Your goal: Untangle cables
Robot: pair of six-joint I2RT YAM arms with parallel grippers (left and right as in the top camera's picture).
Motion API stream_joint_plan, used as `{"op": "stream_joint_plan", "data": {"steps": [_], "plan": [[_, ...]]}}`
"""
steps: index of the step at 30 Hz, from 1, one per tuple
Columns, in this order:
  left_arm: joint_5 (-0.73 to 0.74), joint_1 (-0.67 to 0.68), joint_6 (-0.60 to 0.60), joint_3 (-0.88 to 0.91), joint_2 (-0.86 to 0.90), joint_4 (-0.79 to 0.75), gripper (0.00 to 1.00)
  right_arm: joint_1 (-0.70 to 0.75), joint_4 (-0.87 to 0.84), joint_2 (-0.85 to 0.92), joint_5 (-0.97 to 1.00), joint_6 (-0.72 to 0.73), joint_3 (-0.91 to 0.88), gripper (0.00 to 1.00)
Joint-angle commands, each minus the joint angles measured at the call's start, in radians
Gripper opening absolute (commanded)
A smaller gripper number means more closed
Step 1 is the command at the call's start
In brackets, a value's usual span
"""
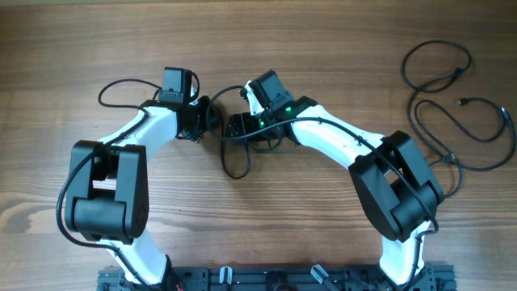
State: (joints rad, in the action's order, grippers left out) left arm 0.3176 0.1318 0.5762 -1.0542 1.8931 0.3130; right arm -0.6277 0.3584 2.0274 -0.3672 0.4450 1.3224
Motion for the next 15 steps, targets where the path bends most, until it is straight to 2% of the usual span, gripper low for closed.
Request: {"op": "stream_joint_plan", "data": {"steps": [1,6,12,15], "plan": [[0.115,0.002,-0.019,-0.01,0.015,-0.002,0.12,-0.003,0.001,0.013,0.033,0.002,-0.008,0.82],[0.124,0.002,-0.019,-0.01,0.015,-0.003,0.12,-0.003,0.001,0.013,0.023,0.003,-0.008,0.83],[0.098,0.002,-0.019,-0.01,0.015,-0.018,0.12,-0.003,-0.008,0.013,-0.074,0.0,-0.008,0.88],[0.034,0.007,-0.019,-0.01,0.015,-0.032,0.2,-0.003,-0.01,0.013,-0.076,0.0,-0.008,0.89]]}}
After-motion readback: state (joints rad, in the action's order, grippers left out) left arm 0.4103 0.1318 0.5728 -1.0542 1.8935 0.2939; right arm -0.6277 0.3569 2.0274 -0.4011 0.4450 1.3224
